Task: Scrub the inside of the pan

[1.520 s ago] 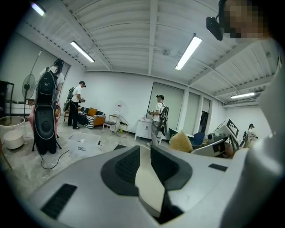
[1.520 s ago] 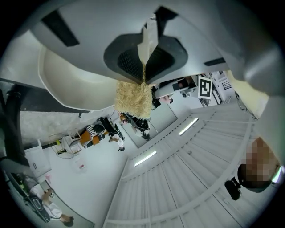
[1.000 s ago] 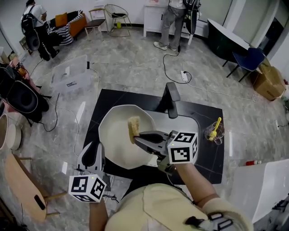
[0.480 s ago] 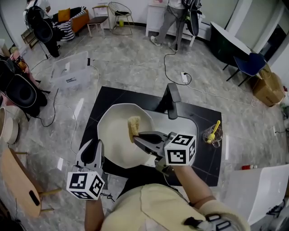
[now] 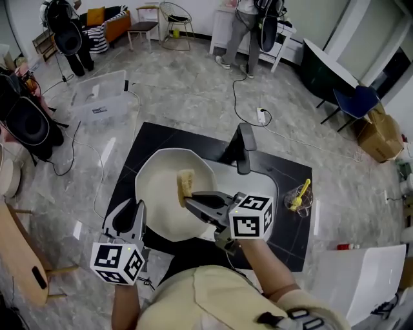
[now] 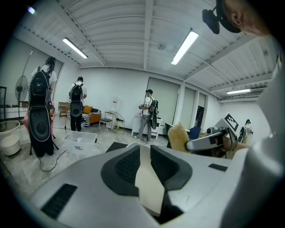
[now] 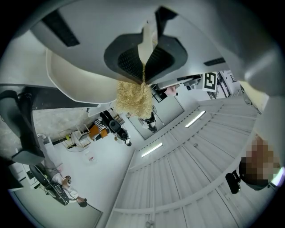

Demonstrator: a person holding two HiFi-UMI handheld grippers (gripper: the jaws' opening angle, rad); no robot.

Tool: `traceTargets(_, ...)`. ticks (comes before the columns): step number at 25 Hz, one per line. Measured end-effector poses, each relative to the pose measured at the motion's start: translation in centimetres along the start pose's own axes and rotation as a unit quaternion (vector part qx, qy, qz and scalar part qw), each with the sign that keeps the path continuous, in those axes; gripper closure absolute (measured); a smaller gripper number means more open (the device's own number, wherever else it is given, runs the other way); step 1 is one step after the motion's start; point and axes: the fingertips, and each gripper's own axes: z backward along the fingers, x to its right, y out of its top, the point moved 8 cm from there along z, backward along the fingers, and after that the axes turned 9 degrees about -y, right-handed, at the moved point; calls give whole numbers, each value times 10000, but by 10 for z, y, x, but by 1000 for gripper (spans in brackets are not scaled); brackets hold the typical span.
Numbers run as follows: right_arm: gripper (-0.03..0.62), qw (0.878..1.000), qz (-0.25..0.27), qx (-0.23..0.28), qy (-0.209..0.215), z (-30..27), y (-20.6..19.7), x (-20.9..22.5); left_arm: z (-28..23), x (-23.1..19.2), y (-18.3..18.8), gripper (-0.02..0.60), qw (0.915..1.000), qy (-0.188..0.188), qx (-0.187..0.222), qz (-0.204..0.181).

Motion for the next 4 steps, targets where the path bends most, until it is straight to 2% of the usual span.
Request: traceTargets(4,565,10000,-22,-9,-24,-4,-4,-2,4,-2,1,502,9999,3,-96,-44)
